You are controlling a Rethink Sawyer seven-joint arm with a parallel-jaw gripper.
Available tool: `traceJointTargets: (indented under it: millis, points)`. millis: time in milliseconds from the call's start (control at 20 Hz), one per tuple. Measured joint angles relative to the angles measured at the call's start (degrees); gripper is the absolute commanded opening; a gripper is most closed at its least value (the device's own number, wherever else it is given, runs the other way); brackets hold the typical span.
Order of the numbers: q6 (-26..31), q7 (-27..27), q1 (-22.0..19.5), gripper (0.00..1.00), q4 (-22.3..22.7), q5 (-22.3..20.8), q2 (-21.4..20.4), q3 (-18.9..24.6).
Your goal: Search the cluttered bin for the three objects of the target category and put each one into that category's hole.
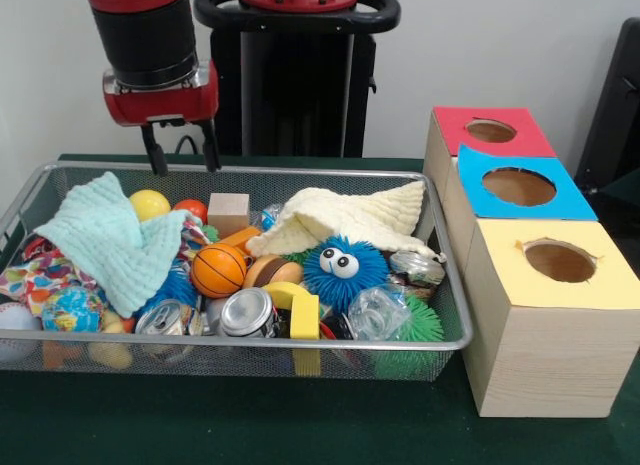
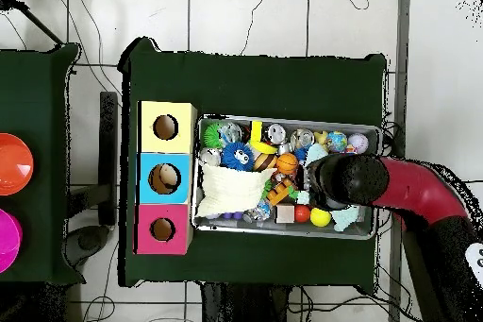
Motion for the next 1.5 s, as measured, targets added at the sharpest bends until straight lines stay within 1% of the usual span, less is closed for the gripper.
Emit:
traceJointTargets:
  millis: [350,850,1150,1400,1500]
  points:
    - [3.69,-1.70,-1.08,1.00,-2.88,-2.02,1.12,2.10]
    - [8.06,-4.44,-1.24,1.00,-6.57,-3.67,2.10,4.43]
    - [11.33,-7.23,-1.72,1.00,-9.64,-4.90,2.73,6.01]
    - [12.13,-9.02,-2.14,1.00,-11.36,-5.76,2.95,6.16]
    - [12.13,-10.33,-2.33,1.00,-12.67,-6.39,3.11,6.16]
